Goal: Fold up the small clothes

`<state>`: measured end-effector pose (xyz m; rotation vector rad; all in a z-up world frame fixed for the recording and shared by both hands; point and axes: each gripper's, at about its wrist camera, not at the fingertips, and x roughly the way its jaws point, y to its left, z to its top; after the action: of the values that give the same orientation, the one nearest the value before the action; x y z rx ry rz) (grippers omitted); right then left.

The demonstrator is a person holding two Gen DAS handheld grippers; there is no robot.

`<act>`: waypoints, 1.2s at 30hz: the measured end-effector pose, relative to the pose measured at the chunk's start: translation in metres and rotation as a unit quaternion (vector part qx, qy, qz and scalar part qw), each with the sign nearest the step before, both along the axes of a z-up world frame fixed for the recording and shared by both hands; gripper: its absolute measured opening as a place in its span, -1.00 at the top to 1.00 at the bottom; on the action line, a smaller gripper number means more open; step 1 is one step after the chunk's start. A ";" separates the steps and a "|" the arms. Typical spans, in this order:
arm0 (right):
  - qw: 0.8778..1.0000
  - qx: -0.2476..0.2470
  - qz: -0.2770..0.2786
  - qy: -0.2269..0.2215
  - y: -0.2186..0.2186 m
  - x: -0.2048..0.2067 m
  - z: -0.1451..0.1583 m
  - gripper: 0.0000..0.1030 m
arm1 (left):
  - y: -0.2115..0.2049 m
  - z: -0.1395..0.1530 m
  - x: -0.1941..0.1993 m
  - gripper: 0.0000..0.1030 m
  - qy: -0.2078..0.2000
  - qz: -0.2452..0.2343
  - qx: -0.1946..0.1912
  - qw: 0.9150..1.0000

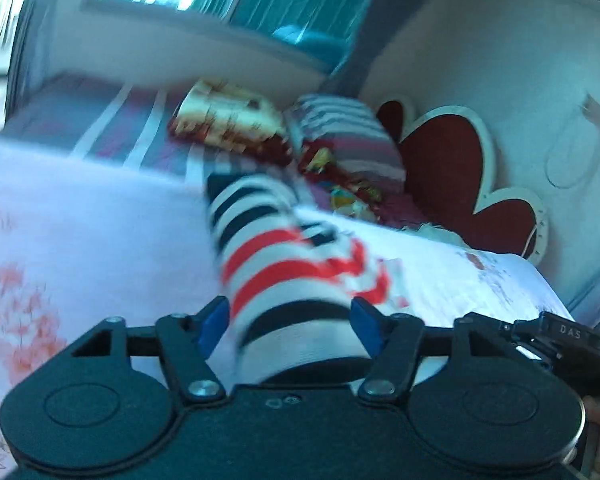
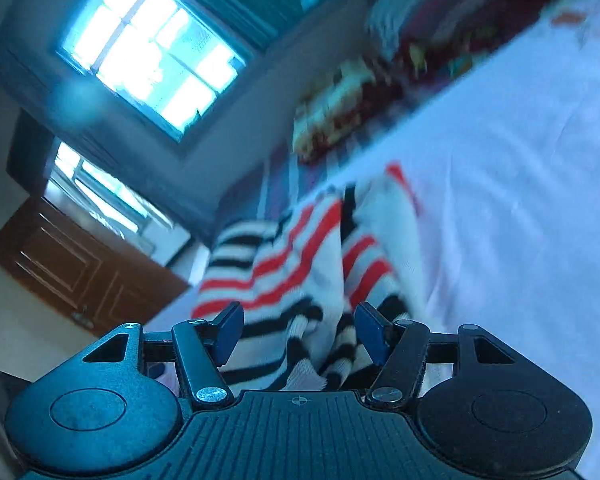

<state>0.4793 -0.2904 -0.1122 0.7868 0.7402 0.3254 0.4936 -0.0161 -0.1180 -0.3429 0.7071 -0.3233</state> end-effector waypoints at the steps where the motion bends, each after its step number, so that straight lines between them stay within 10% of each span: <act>1: 1.000 -0.004 0.006 0.020 0.004 0.008 -0.006 -0.21 | 0.002 -0.008 0.005 -0.16 0.017 -0.003 -0.008 1.000; 5: 0.998 -0.024 0.032 0.043 0.020 0.022 -0.023 -0.21 | 0.005 -0.039 0.013 -0.22 0.047 0.000 -0.021 0.999; 10: 0.989 -0.126 0.073 0.013 0.049 0.028 -0.021 0.27 | 0.033 -0.023 0.003 -0.12 -0.004 0.012 -0.037 0.999; 15: 0.973 -0.211 0.085 -0.045 0.072 0.025 -0.016 0.57 | 0.031 -0.035 0.031 -0.15 0.038 0.014 -0.031 0.999; 19: 0.955 -0.263 0.067 -0.118 0.072 0.004 0.004 0.58 | 0.010 -0.025 0.029 0.00 0.016 -0.012 -0.005 1.000; 23: 0.953 -0.283 0.050 -0.101 0.058 -0.008 -0.016 0.58 | -0.022 -0.027 0.030 -0.10 0.019 -0.039 0.061 0.997; 27: 0.966 -0.244 0.057 -0.057 0.046 -0.001 -0.045 0.53 | -0.042 -0.026 0.034 -0.20 0.013 -0.050 0.129 0.990; 30: 0.976 -0.202 0.019 -0.084 0.021 -0.004 -0.026 0.10 | -0.029 -0.014 0.034 -0.02 0.009 -0.067 0.109 0.992; 36: 0.994 -0.091 -0.002 -0.054 -0.026 0.064 -0.042 0.11 | -0.006 -0.013 0.070 0.06 0.012 -0.040 0.068 0.997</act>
<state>0.5429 -0.3168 -0.1539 0.5941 0.6566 0.2908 0.5638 -0.0226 -0.1311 -0.1895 0.7636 -0.3444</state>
